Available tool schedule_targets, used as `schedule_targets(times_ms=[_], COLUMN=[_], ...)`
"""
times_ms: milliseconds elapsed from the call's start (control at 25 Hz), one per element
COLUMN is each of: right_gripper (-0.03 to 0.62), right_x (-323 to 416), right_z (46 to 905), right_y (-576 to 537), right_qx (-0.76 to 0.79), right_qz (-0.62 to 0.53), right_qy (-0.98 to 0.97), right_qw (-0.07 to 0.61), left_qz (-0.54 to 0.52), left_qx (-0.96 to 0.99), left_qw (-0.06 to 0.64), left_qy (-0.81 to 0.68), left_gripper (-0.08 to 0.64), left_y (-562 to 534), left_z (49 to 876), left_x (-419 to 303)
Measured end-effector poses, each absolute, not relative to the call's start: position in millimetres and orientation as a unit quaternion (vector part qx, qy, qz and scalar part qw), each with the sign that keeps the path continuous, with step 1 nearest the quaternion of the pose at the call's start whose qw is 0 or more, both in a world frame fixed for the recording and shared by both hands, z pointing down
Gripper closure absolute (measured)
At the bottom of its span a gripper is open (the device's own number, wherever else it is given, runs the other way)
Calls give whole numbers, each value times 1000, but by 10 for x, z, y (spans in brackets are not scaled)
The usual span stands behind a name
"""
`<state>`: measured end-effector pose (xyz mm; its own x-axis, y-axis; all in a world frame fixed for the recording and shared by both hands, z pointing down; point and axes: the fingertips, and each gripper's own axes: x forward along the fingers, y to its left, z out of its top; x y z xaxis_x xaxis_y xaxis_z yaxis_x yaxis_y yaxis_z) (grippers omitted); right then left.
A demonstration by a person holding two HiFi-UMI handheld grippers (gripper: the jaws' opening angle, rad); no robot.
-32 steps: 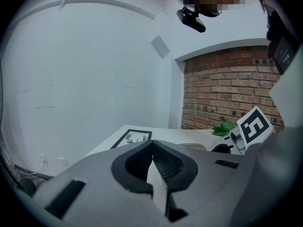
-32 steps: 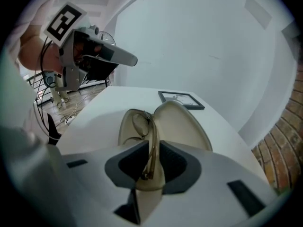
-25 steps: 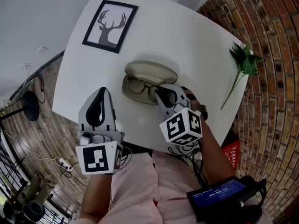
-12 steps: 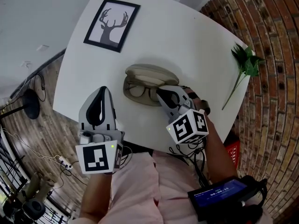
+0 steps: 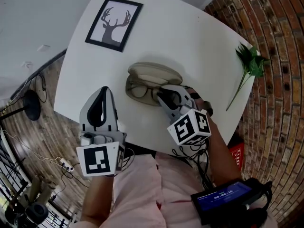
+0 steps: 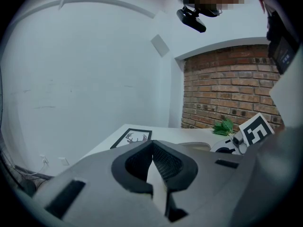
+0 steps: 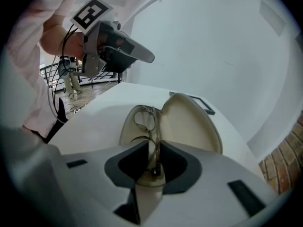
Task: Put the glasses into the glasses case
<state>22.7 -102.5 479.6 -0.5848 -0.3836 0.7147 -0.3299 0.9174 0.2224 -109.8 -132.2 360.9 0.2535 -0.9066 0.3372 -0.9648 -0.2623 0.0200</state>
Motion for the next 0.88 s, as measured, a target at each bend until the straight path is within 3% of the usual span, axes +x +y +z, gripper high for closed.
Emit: schedule_targets(times_ms=[880], right_gripper=[495], right_x=[320], right_z=[4282], right_y=[-1347], right_qx=[297], right_qz=[-56], right_qy=[-891], right_qw=[338], left_qz=[121], left_qx=[791], left_qw=[96], left_qy=[-592], left_gripper=[554], left_y=[-1336], left_z=[3436], left_x=[-1025])
